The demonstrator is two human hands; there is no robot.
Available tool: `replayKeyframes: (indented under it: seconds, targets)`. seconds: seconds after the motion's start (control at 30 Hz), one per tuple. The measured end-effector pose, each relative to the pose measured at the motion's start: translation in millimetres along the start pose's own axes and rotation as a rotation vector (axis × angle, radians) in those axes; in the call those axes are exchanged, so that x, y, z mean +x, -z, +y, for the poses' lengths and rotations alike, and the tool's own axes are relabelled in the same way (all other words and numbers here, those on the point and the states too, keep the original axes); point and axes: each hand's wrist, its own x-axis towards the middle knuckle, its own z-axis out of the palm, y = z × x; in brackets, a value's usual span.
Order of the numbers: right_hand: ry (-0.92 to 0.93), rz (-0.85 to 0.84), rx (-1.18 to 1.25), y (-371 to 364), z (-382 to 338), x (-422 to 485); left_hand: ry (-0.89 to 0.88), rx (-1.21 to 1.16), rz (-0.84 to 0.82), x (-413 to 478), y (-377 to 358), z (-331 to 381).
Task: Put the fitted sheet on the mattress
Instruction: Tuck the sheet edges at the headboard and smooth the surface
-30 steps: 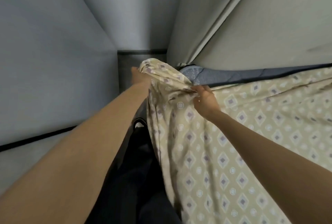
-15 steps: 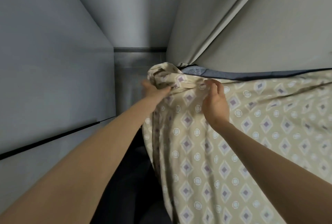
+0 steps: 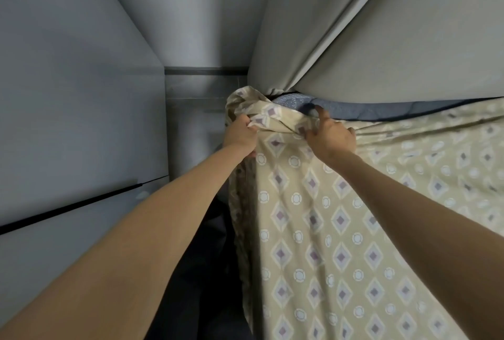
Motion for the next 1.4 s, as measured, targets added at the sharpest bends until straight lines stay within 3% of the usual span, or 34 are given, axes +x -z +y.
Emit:
replayKeyframes:
  seconds: [0.17,0.37,0.47,0.6,0.7,0.87,0.97,1.03,1.17,1.27,1.33,1.4]
  targets:
    - [0.014,0.105,0.059,-5,-22,9,0.090,-0.092,0.053,13,18,-7]
    - [0.229,0.280,0.368,-12,-32,1,0.137,-0.297,0.161,24,17,-18]
    - [0.258,0.268,0.451,-13,-33,8,0.160,-0.392,0.171,32,15,-17]
    - [0.287,0.133,0.355,-19,-24,17,0.256,-0.465,-0.005,33,9,-12]
    - [0.323,0.028,0.348,-20,-20,23,0.114,-0.266,-0.027,38,5,-9]
    - [0.391,0.202,0.299,-18,-11,24,-0.350,0.173,0.138,49,8,12]
    - [0.318,0.432,0.339,-19,3,23,-0.447,0.420,-0.020,52,6,25]
    - [0.204,0.497,0.318,-21,12,26,-0.445,0.507,-0.162,51,8,32]
    - [-0.115,0.275,0.156,-19,11,36,-0.431,0.571,-0.212,44,27,39]
    - [-0.229,0.218,0.302,-15,6,41,-0.473,0.843,-0.089,35,37,44]
    - [-0.283,0.321,0.505,-13,7,40,-0.420,0.764,-0.016,26,33,46]
    - [-0.309,0.454,0.663,-14,2,32,-0.234,0.410,-0.036,19,26,48]
